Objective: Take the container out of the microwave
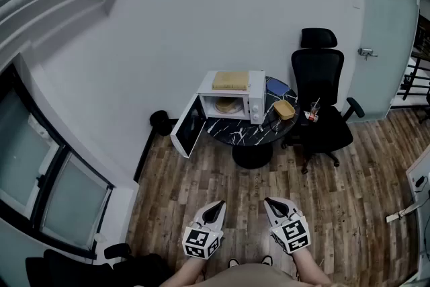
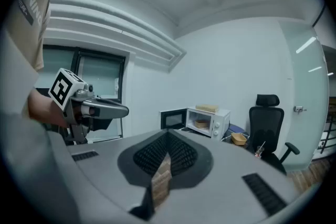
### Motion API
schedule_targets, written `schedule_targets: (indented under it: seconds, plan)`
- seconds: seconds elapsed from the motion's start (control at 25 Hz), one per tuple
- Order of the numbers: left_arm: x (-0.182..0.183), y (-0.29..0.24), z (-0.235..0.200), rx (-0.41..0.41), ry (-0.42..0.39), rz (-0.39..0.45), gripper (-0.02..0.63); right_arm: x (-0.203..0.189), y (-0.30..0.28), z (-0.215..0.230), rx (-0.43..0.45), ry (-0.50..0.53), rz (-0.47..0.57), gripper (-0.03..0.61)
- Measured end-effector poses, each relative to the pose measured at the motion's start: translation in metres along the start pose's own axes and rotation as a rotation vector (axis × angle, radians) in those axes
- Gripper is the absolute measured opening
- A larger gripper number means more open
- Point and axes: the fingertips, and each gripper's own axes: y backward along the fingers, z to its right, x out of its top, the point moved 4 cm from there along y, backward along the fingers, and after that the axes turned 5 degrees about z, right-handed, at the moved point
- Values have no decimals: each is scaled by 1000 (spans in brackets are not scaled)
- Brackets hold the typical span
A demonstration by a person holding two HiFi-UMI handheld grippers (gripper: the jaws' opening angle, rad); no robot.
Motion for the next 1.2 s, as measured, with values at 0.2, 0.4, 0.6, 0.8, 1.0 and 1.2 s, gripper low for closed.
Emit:
schedule_targets:
  seconds: [0.2,0.4,0.6,0.8,1.0,1.2]
  plan:
    - [2,3,-12,26,-11,3,6,-5,-3,-3,2,-5,-12,8]
    - [1,12,-20,41,-15,6,6,-2,-10,-8,12,3,-3,8]
    - [-5,18,-33,60,-15,-1,6,-1,-23,-12,12,3,-12,8]
    - [-21,28,-48,72,-11,-31,6,-9,-30,-14,-6,-5,-46,8]
    - [-37,20,-70,55,-3,-30,6,-20,-38,-10,-66,-14,-73,8]
    - [-45,2,-83,37,67,-43,7,-32,-46,-8,-86,-55,-99,8]
